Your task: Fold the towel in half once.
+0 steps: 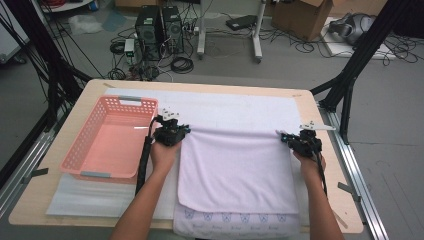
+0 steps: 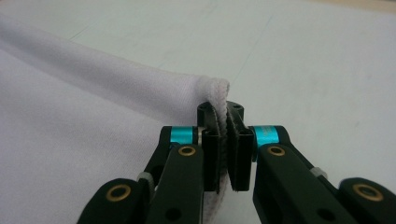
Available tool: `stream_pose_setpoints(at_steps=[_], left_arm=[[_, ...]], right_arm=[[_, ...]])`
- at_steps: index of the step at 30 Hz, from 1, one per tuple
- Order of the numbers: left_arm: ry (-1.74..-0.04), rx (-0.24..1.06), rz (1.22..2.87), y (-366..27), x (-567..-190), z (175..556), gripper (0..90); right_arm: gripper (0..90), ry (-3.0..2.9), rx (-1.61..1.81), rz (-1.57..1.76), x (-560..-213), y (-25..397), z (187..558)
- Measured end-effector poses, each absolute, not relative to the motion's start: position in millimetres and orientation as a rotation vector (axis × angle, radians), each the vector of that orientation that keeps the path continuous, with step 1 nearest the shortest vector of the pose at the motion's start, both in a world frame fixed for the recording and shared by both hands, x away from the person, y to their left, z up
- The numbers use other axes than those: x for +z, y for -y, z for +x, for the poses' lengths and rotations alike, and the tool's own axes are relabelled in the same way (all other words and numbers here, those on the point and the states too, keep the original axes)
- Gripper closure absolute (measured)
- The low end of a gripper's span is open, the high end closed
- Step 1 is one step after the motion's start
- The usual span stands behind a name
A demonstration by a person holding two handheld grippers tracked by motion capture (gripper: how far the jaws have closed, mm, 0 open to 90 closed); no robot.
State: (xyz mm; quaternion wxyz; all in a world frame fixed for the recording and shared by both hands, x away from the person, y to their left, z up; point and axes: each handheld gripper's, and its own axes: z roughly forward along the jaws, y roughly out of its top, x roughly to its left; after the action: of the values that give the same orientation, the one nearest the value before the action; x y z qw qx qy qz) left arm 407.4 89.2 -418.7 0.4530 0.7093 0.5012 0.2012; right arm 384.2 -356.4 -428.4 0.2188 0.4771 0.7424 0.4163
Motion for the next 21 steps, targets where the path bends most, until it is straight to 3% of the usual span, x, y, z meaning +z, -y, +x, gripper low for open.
stream_pose_setpoints(at_steps=[10, 21], left_arm=[[-1.225, 0.524, 1.773, -86, -409, 454, 85.3], [-1.203, 0.54, 1.755, -88, -409, 474, 85.3]], right_arm=[[86.0, -2.011, 1.11, 1.301, -418, 351, 424], [85.8, -1.967, 1.139, 1.356, -420, 348, 447]])
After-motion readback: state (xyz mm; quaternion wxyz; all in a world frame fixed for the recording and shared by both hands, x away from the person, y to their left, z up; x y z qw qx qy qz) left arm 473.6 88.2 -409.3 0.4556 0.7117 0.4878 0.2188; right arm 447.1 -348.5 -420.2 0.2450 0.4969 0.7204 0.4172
